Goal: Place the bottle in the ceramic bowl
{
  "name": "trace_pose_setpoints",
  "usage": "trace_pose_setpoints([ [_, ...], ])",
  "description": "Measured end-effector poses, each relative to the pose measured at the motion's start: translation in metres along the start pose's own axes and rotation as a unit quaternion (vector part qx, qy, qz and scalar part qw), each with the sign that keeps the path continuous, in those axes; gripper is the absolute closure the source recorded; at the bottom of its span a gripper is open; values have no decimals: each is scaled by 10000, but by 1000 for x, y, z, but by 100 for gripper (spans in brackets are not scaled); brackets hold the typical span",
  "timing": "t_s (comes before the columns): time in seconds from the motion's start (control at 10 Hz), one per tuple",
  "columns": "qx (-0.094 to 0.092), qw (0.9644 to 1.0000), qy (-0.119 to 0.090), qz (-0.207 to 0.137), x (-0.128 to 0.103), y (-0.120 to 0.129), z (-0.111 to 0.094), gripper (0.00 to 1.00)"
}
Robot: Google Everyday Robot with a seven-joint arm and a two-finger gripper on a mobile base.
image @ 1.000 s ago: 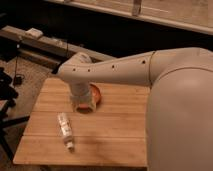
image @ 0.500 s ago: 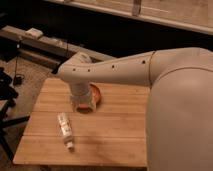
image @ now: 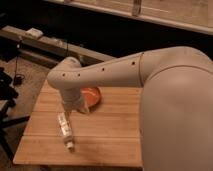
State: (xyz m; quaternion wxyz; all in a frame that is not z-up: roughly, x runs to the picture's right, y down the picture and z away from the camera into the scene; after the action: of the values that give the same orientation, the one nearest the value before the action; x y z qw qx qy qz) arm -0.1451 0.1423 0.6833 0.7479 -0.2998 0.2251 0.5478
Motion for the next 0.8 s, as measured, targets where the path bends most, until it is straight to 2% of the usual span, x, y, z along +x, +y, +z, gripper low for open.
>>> trace_pose_setpoints([
  [0.2, 79, 9986, 158, -491, 13, 33, 16, 35],
  [0.3, 33, 9980, 225, -583, 13, 45, 22, 35],
  [0.6, -167, 9968, 461, -632, 2, 74, 51, 35],
  [0.8, -124, 9962, 573, -645, -5, 80, 69, 35],
])
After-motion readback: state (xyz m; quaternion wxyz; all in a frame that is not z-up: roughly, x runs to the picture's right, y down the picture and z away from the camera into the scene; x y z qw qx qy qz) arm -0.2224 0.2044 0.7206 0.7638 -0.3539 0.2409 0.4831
